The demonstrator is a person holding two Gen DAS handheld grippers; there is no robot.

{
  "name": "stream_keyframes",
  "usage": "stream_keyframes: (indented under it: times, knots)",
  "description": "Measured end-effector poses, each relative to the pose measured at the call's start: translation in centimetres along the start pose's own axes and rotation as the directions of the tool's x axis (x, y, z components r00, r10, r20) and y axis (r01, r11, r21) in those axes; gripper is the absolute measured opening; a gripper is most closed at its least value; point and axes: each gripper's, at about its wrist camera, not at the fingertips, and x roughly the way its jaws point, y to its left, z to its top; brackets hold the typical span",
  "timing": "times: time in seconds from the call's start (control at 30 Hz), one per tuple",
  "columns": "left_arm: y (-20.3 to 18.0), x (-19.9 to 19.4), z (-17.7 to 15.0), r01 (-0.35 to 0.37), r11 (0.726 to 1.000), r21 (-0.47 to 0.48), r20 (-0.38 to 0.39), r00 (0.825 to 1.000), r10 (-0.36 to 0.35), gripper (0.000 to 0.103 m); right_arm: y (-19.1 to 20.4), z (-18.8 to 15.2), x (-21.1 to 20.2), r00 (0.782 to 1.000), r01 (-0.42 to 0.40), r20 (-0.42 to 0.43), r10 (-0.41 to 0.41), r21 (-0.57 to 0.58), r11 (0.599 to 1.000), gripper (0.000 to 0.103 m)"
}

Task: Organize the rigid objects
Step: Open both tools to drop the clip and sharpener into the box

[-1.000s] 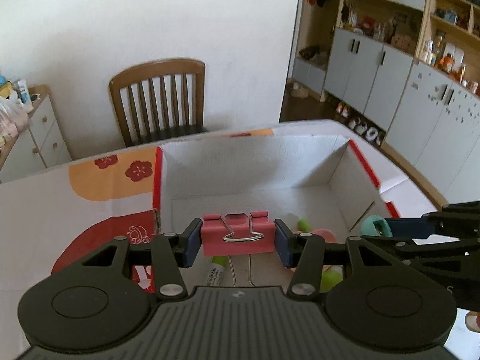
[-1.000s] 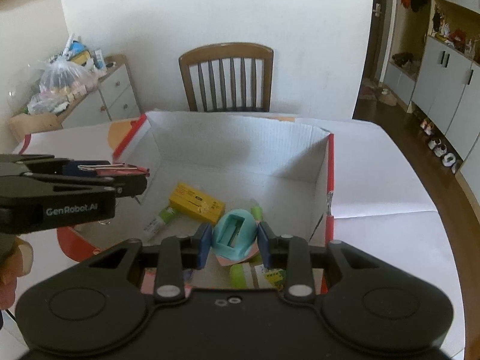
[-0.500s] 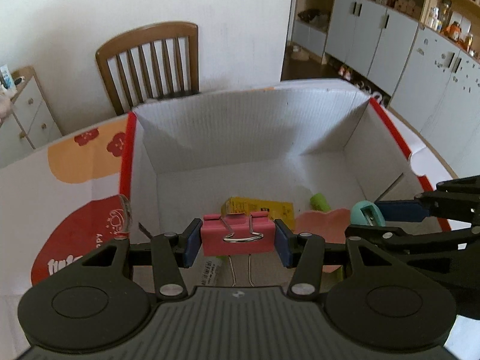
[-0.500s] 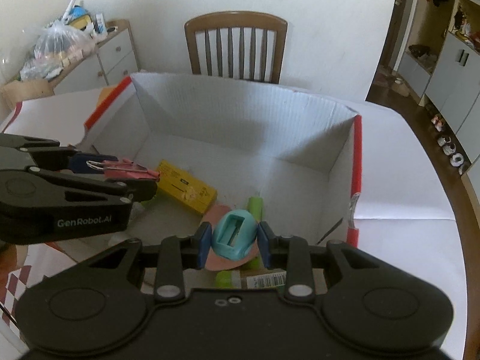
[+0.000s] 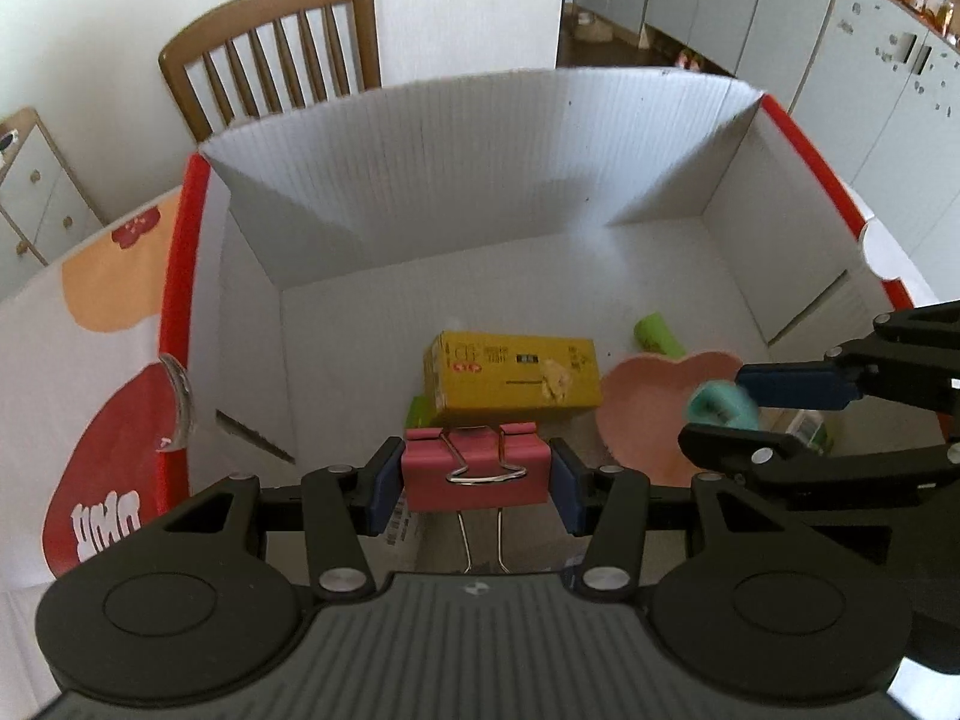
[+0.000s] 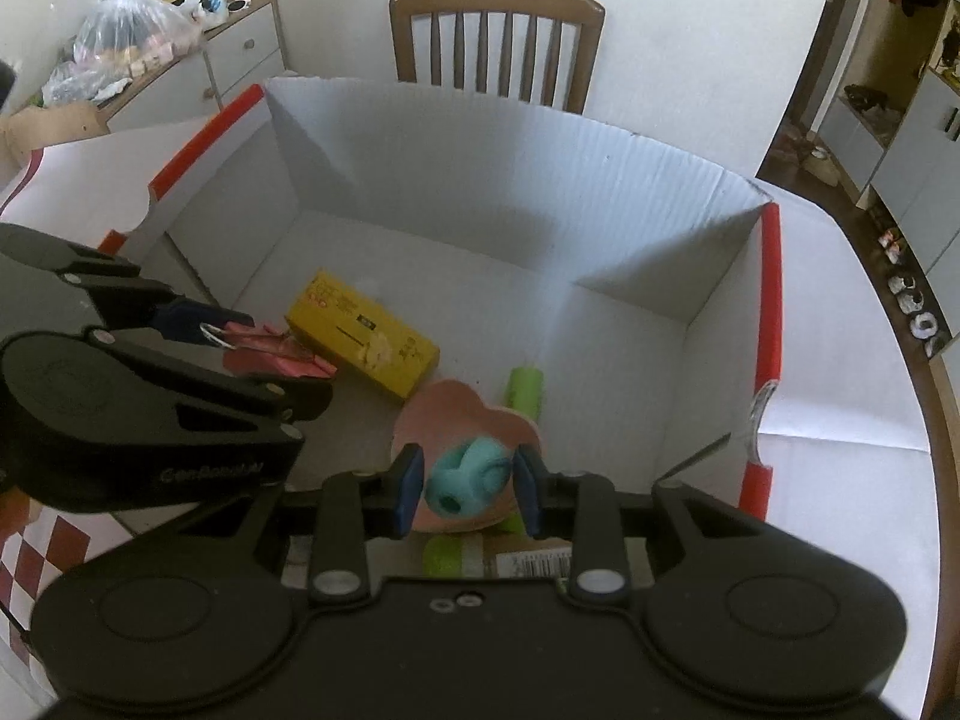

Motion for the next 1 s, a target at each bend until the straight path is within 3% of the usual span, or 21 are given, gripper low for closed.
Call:
stream_keyframes:
  times: [0.17,0.5,1.0]
  knots:
    - [0.5,0.9,0.0,0.001,1.000,-0.019,-0.033,0.999,-0.002,0.050,-0.1,0.0,0.2,1.000,0.000,-0.006,0.000,0.002,1.000,0.032]
    - [0.8,0.5,-0.5,0.018,0.999,-0.042,-0.028,0.999,-0.019,0.051,0.1,-0.1,-0.2,1.000,-0.001,-0.004,0.001,0.009,1.000,0.041]
    - [0.3,-2.5,-0.8,0.035,0.999,-0.029,0.046,0.998,-0.033,0.058,-0.4,-1.0,-2.8,0.999,0.008,0.049,-0.009,0.028,1.000,0.050]
